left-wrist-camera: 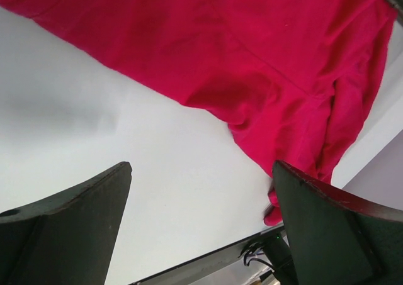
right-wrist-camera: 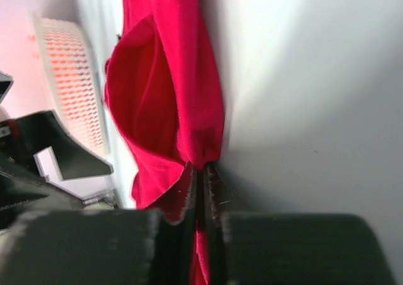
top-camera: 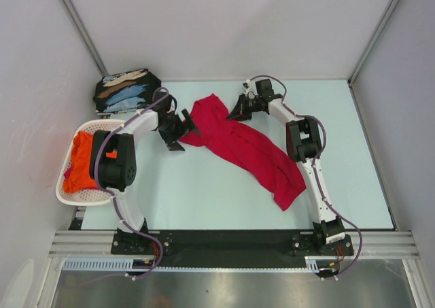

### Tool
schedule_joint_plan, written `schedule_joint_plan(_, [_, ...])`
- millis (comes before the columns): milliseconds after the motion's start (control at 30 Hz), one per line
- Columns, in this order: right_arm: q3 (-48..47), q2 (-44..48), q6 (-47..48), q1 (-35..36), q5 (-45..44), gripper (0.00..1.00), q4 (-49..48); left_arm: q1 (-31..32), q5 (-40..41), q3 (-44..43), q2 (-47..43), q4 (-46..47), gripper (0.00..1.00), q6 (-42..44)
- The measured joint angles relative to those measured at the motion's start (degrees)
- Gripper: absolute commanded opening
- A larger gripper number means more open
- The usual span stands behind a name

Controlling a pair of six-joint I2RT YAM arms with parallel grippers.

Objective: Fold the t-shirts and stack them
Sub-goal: Rotate the tshirt 90 degrees

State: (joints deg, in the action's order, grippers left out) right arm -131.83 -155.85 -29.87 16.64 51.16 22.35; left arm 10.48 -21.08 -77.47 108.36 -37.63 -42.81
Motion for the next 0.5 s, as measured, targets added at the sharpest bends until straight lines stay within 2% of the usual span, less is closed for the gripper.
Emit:
schedule_joint_plan(233, [0.09,-0.55,-0.5,-0.74,-0.46,0.0,1.25,0.0,-0.07,-1.05,0.0,-0.07,1.0,1.31])
schedule_joint_plan(500, [4.74,3.96,-0.07,-1.33,-10.99,0.0,0.0,0.0,-0.22,-1.05,-0.02,-0.17,1.0,2.75])
